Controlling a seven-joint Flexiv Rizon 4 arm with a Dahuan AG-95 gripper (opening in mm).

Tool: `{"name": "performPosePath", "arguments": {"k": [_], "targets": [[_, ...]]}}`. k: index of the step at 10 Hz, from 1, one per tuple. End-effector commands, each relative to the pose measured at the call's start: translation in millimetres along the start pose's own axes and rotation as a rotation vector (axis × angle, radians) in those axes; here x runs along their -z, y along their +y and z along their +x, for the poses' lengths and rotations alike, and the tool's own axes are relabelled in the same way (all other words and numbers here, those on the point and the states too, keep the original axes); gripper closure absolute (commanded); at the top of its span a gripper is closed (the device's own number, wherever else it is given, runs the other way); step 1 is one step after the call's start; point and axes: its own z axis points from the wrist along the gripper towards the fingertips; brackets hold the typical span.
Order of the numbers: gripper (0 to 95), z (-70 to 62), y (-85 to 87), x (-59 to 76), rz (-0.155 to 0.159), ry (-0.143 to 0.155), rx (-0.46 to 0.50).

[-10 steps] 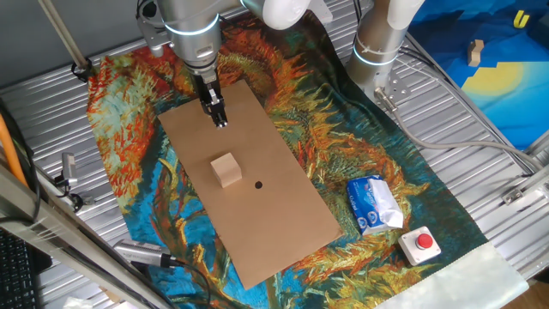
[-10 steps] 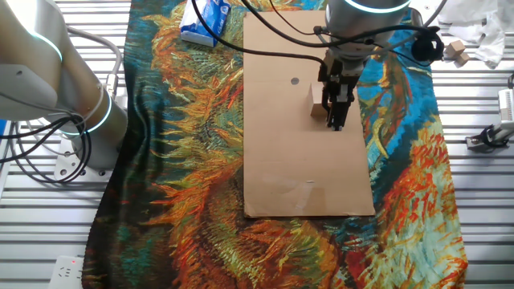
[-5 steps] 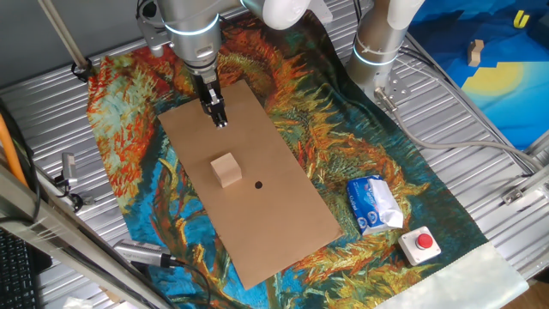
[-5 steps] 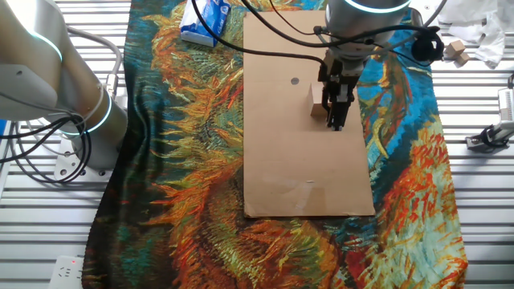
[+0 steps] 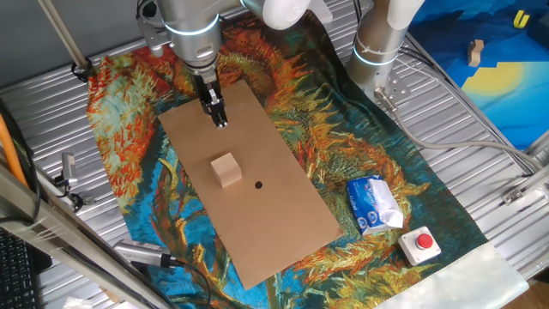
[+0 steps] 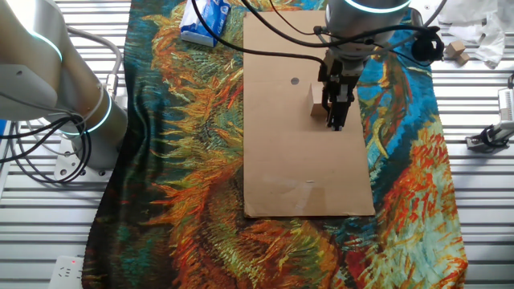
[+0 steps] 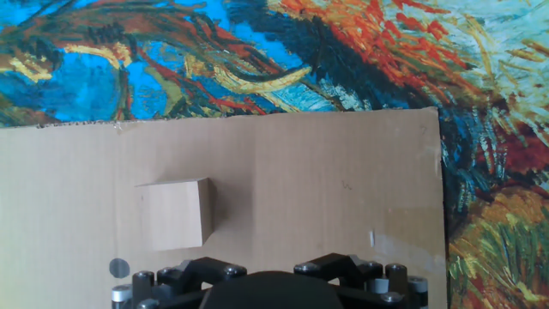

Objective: Use the gripper to push the small block from left to right

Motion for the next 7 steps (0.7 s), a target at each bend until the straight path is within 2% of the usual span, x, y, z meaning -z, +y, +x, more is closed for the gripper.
{"name": "performPosePath", "arguments": {"k": [1,2,7], "targets": [[0.0,0.1,0.0,0.0,0.000,0.001,0.000],[95.0,0.1,0.0,0.0,-0.054,-0.019,-0.117],[95.0,0.3,0.0,0.0,-0.053,-0.017,-0.117]]}}
